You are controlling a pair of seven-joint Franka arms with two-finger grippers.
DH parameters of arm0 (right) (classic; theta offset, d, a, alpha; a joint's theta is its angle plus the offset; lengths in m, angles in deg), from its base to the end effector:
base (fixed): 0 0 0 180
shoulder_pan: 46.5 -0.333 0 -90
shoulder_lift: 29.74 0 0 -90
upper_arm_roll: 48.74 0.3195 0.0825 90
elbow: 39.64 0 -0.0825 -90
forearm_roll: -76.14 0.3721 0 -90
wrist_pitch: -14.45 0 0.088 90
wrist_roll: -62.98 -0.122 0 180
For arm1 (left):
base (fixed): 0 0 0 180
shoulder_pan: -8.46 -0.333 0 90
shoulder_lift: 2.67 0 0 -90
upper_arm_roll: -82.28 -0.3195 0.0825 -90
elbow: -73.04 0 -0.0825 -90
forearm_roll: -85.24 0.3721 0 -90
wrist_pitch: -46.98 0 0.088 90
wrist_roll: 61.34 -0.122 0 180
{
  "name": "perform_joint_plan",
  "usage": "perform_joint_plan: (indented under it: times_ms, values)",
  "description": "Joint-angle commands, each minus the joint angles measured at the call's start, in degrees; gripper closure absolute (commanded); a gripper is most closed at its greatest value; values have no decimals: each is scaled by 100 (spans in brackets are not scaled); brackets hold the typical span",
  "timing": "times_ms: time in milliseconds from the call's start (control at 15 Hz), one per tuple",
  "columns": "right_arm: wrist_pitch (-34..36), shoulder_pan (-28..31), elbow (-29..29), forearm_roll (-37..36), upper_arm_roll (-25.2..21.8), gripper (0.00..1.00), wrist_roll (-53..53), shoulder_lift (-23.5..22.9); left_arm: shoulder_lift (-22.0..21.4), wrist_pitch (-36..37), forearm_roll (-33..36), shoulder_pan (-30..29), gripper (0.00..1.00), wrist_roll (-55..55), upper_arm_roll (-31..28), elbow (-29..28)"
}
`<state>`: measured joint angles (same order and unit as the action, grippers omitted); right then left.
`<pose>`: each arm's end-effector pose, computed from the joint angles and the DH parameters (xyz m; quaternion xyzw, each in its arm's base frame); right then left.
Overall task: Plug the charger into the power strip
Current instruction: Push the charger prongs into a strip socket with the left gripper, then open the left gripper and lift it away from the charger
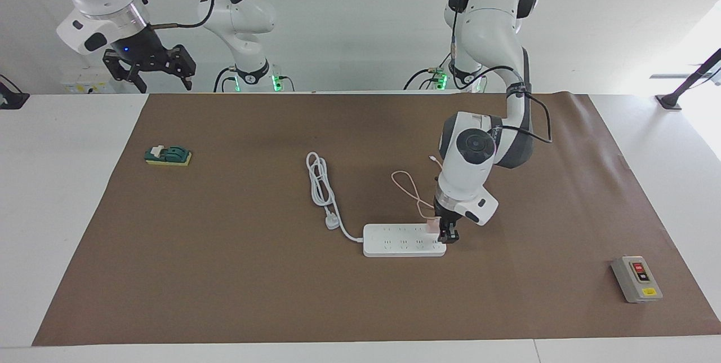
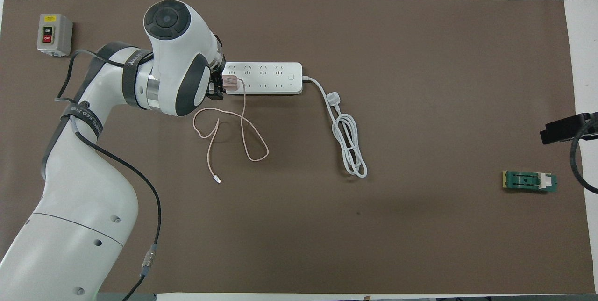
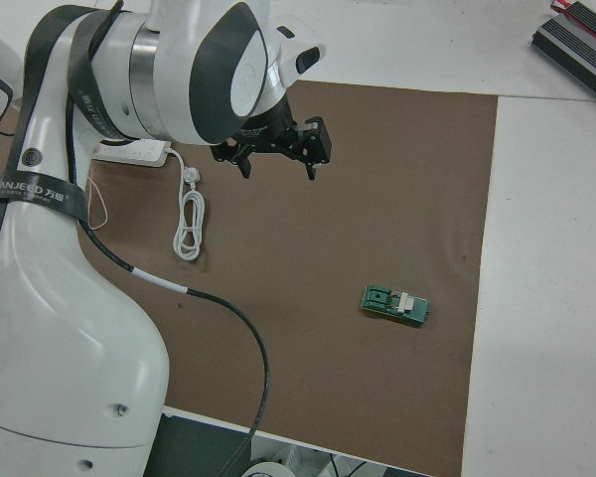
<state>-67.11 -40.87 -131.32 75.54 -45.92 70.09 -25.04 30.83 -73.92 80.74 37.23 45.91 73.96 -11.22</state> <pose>0.4988 -0.0248 0.6304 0.9982 0.0368 -0.0478 0.0031 0.6548 -0.2678 0.3398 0.7221 0.6911 0.0183 0.0251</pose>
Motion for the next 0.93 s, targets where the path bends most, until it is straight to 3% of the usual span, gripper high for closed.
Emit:
perform_joint_plan:
  times_ms: [0, 467, 867]
  values:
    - [9, 88, 19, 95, 44, 0, -78, 5, -90, -57, 28, 6, 6, -3, 6, -126]
    - [9, 88, 19, 95, 44, 0, -69, 5, -432, 426, 81, -222, 6, -642, -2, 15]
    - [9, 88, 19, 95, 44, 0, -69, 5, -1029, 1506, 90, -1004, 7, -3055, -2, 506]
